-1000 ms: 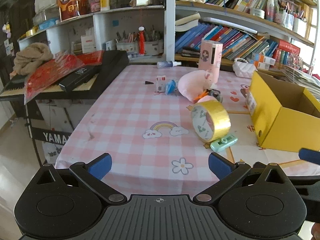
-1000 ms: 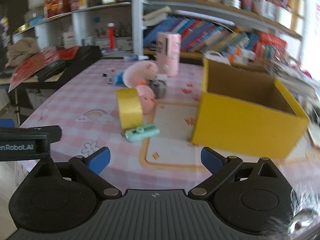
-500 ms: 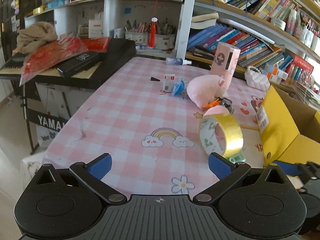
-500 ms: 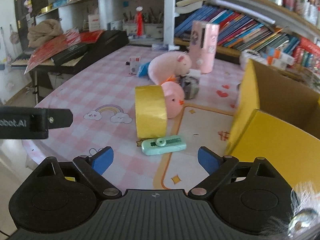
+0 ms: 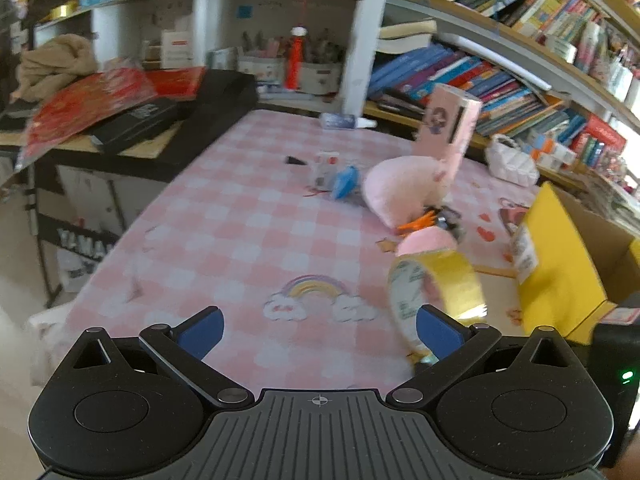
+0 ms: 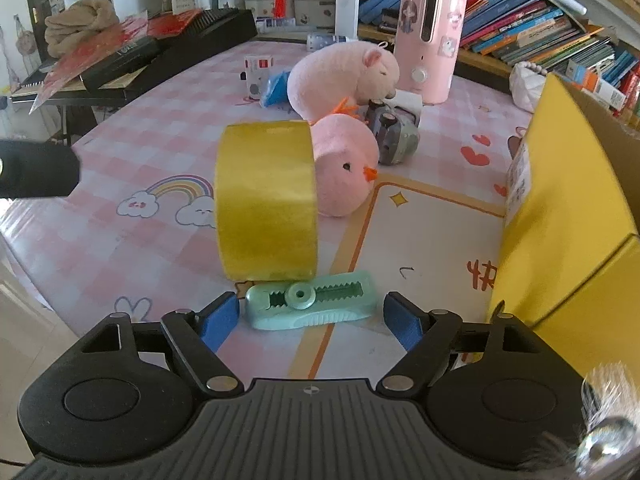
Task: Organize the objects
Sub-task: 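Grasp the green stapler with the right gripper while the left gripper grasps the gold tape roll, then lift the tape roll and stapler and carry both toward the yellow box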
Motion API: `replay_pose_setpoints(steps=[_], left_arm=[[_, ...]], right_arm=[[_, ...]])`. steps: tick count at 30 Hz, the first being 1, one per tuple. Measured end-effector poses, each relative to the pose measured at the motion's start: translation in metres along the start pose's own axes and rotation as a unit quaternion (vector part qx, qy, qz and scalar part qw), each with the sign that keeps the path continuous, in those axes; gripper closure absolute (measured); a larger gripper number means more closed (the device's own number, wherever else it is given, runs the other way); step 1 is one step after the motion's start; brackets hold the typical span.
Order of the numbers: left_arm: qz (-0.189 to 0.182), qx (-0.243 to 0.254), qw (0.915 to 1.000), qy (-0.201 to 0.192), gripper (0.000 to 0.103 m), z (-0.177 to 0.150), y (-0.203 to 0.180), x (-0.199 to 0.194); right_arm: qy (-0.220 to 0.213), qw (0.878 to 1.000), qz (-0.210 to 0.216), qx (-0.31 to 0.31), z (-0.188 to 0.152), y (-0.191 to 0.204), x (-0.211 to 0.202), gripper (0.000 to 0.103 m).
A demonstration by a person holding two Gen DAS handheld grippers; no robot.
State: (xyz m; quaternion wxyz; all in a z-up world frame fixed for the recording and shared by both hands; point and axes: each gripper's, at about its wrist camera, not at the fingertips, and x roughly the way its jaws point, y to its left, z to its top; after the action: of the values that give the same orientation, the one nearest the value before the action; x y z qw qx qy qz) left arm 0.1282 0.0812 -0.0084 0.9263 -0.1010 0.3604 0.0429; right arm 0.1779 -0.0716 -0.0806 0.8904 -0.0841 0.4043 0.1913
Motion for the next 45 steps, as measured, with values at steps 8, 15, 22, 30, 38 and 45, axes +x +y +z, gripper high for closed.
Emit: replay_pose_setpoints(steps=[8, 15, 22, 30, 38, 45], left_arm=[[-0.098, 0.005, 0.9949, 0.022, 0.004, 0.021, -0.030, 0.032], [-0.121, 0.015, 0.9883, 0.092, 0.015, 0.020, -0.061, 0.078], [-0.124, 0.027, 0.9848, 0.118, 0.064, 0.014, -0.070, 0.097], [-0.118, 0.004, 0.9889, 0.091, 0.081, 0.016, -0.054, 0.083], [-0.094, -0.032, 0.9920, 0.077, 0.099, 0.012, -0.025, 0.064], [-0.085, -0.033, 0.9950, 0.042, 0.099, 0.009, -0.008, 0.032]], right_arm=[[-0.014, 0.998, 0.023, -0.048, 0.000, -0.005, -0.005, 0.036], [-0.015, 0.995, 0.028, -0.099, -0.007, -0.002, -0.011, 0.036], [-0.016, 0.993, 0.038, -0.115, -0.009, -0.003, -0.014, 0.036], [-0.019, 0.996, 0.028, -0.087, -0.010, -0.008, -0.021, 0.036], [-0.030, 0.996, 0.027, -0.078, -0.011, -0.004, -0.031, 0.036], [-0.043, 0.997, 0.024, -0.062, -0.012, 0.002, -0.046, 0.036]])
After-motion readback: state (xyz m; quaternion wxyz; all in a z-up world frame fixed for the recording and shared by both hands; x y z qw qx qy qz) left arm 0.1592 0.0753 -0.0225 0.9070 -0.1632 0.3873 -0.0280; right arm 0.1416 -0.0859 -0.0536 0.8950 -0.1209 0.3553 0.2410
